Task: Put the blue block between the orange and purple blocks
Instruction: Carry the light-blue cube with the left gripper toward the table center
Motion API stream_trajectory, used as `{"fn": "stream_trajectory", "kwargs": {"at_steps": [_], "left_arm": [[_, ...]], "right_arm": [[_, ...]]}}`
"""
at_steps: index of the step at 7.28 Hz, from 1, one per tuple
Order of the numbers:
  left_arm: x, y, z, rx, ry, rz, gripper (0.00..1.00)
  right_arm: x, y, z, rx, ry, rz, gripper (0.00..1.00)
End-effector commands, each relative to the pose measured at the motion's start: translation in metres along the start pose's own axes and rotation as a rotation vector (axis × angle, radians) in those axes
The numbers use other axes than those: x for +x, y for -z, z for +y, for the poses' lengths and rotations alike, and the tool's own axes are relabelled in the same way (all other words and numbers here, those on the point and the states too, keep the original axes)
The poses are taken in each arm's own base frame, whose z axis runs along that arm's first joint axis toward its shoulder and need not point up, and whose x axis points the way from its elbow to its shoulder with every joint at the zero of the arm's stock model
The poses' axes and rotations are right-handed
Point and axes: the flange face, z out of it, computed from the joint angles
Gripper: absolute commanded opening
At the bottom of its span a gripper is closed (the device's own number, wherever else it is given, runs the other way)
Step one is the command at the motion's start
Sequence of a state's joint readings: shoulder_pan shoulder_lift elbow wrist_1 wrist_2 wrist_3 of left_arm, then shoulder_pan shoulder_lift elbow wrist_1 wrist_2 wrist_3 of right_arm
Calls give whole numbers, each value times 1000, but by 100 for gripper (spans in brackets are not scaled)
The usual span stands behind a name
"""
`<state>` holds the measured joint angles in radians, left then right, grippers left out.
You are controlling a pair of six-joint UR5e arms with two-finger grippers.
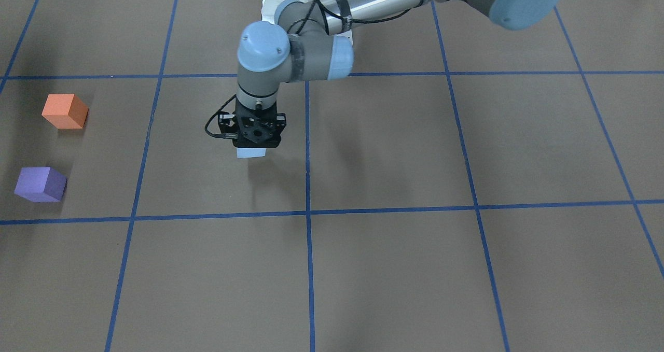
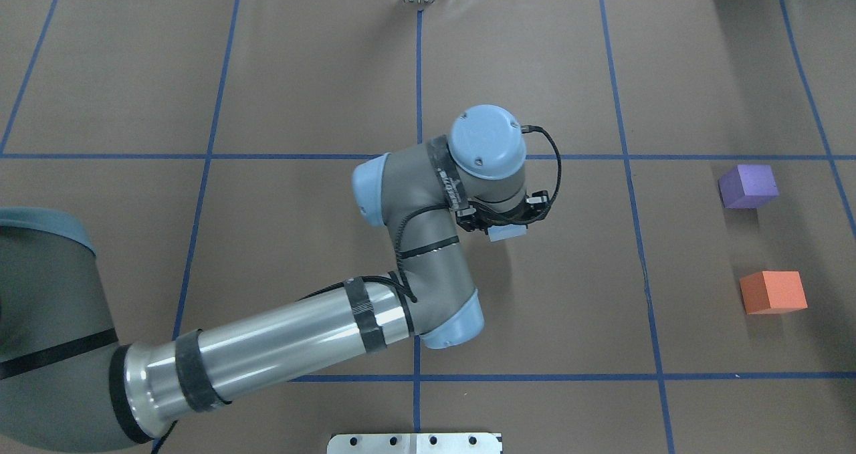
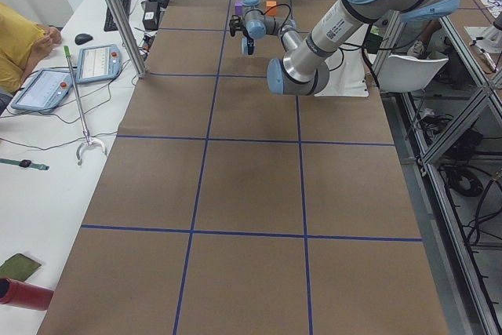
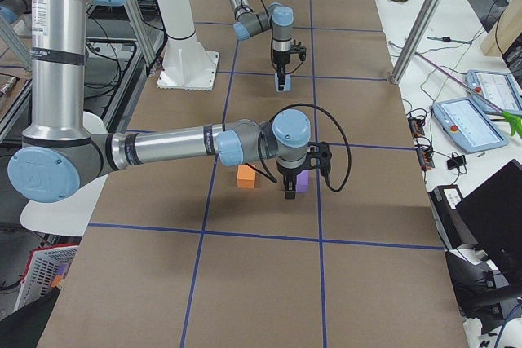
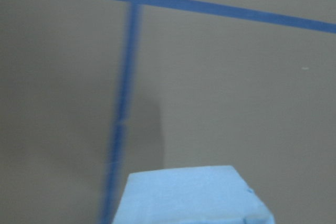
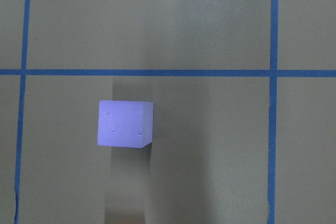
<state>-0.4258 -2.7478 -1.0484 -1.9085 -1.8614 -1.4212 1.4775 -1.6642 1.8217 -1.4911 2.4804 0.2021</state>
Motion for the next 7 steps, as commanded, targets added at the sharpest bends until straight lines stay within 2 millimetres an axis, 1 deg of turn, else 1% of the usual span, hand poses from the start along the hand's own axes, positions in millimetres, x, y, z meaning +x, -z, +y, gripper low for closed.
{"fn": "stream_trajectory", "kwargs": {"at_steps": [1,2,3,4,6,7], "left_arm": [[50,-13,33,41,-19,-15,15],[60,-20,36,45,-20,-36,54],[62,-21,35,44,-22,-41,59],[61,-25,40,52,-30,-47,63],[60,-31,48,53,-43,-55,70],[60,-35,54,47,-60,-62,71]], "right_arm": [[-7,5,3,22,31,-4,100],[-6,5,4,31,40,6,100],[-3,3,6,26,34,5,100],[-1,1,8,24,33,2,100],[-2,3,7,29,40,6,100],[-5,4,6,34,50,3,100]]}}
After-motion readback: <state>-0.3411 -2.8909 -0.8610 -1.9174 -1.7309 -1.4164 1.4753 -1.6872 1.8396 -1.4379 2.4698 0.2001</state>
